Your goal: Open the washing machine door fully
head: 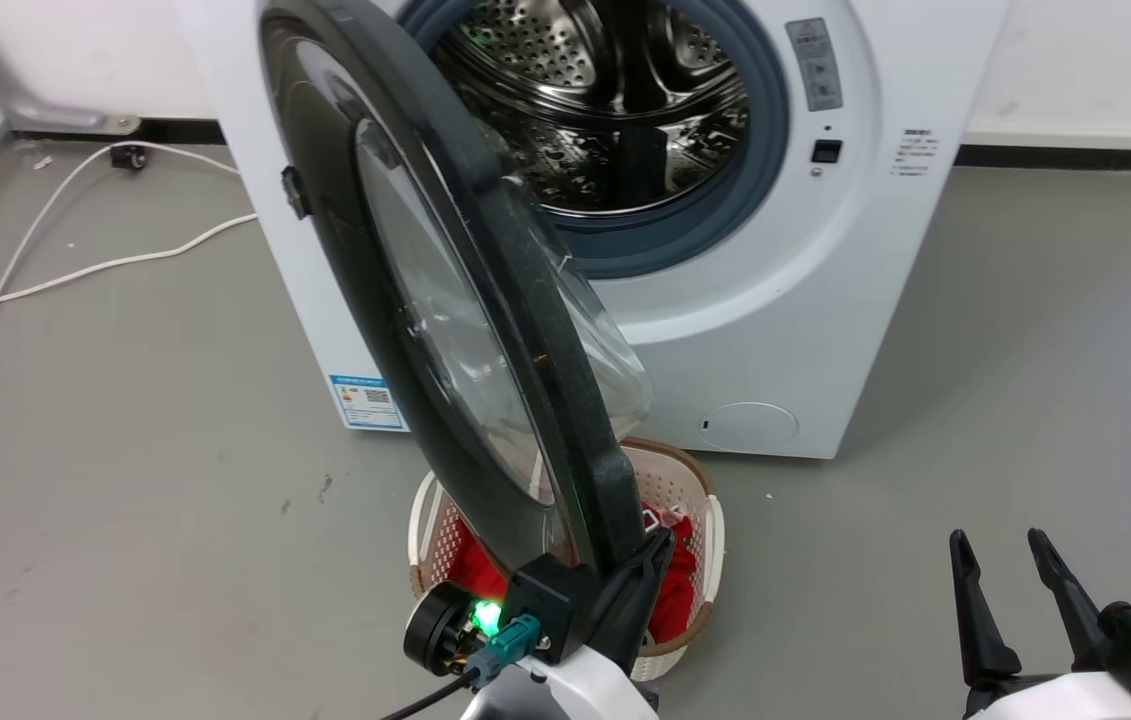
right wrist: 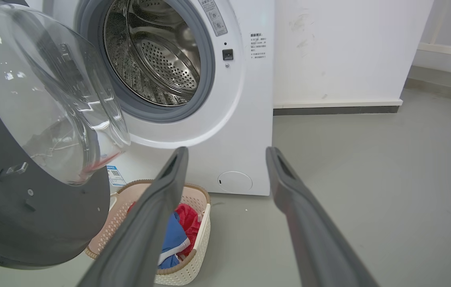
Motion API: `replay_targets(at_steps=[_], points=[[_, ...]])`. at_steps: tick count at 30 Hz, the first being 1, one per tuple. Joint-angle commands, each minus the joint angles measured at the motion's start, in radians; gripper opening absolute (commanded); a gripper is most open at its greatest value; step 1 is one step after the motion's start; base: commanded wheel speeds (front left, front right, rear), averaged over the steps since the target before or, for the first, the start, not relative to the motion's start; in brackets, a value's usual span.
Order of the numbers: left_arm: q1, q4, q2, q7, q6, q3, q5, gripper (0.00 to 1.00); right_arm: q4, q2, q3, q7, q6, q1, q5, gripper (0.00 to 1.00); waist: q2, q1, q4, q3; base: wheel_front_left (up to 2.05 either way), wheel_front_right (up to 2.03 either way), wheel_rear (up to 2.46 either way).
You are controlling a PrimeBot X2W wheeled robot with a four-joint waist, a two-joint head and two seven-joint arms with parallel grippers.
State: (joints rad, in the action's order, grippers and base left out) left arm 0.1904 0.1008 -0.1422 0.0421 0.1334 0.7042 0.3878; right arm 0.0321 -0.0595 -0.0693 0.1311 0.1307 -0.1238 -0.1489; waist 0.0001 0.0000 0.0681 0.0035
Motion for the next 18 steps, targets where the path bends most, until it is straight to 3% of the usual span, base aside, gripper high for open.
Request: replay_targets(at_steps=[1,18], points=[[0.005,0.002,-0.024,-0.001,0.023,-0.026,-0.008,0.0,0.001,-0.002,-0.001,-0.001,0.0,-0.008,-0.004,1.0,-0.0001,0.0,0.017,0.0,0.0,0.0,0.0],[-0.021,-0.042,-0.008,0.015,0.038,0.013,-0.013,0.0,-0.004,-0.005,-0.002,-0.005,0.0,-0.002,-0.018,1.0,-0.0001,0.0,0.168,0.009,0.0,0.0,0.0]])
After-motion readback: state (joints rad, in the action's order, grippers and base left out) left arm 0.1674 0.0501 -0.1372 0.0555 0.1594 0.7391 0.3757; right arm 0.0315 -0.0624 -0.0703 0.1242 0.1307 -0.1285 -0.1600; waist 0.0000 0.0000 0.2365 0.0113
